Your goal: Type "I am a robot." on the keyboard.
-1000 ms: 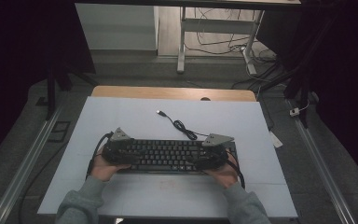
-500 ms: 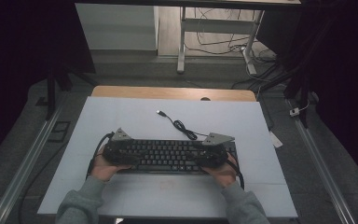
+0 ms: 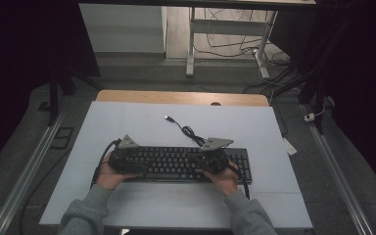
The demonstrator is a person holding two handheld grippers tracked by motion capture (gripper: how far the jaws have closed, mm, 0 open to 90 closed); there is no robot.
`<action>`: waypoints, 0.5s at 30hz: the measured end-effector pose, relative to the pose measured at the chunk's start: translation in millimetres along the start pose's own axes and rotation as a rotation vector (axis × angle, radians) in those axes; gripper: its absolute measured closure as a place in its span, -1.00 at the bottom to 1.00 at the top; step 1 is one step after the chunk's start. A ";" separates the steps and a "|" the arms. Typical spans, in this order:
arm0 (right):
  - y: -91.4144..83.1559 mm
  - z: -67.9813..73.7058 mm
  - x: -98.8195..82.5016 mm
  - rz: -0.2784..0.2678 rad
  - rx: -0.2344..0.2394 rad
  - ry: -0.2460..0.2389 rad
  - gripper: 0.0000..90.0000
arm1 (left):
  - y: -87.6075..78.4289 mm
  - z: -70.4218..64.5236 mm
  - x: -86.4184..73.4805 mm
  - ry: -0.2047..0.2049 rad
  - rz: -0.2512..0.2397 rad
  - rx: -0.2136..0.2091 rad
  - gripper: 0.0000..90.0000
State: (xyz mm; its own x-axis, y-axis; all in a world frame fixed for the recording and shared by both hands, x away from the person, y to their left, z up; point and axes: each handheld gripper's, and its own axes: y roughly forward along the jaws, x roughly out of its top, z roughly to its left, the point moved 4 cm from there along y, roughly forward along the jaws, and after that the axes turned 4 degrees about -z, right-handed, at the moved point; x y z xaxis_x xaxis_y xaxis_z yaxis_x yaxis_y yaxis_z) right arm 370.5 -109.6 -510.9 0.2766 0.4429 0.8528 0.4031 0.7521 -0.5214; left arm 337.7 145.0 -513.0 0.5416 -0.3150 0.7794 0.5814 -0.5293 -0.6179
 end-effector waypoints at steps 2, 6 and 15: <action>4.6 1.2 1.2 0.008 0.001 -0.003 0.99 | 0.1 0.1 -0.2 0.004 0.004 0.000 -0.41; 13.7 2.8 2.2 0.017 0.003 -0.008 0.99 | 0.4 -0.2 -0.4 0.008 0.008 0.001 -0.41; 31.9 3.9 3.0 0.055 0.004 -0.013 0.99 | 1.2 -0.5 -1.2 0.011 0.015 0.001 -0.41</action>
State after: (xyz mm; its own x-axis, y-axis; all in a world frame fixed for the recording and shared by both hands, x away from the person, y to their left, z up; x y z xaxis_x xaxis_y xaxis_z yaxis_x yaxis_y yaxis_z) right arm 380.8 -82.4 -524.9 0.2873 0.4901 0.8230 0.3841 0.7281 -0.5677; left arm 337.4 144.3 -514.5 0.5437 -0.3312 0.7712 0.5737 -0.5240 -0.6295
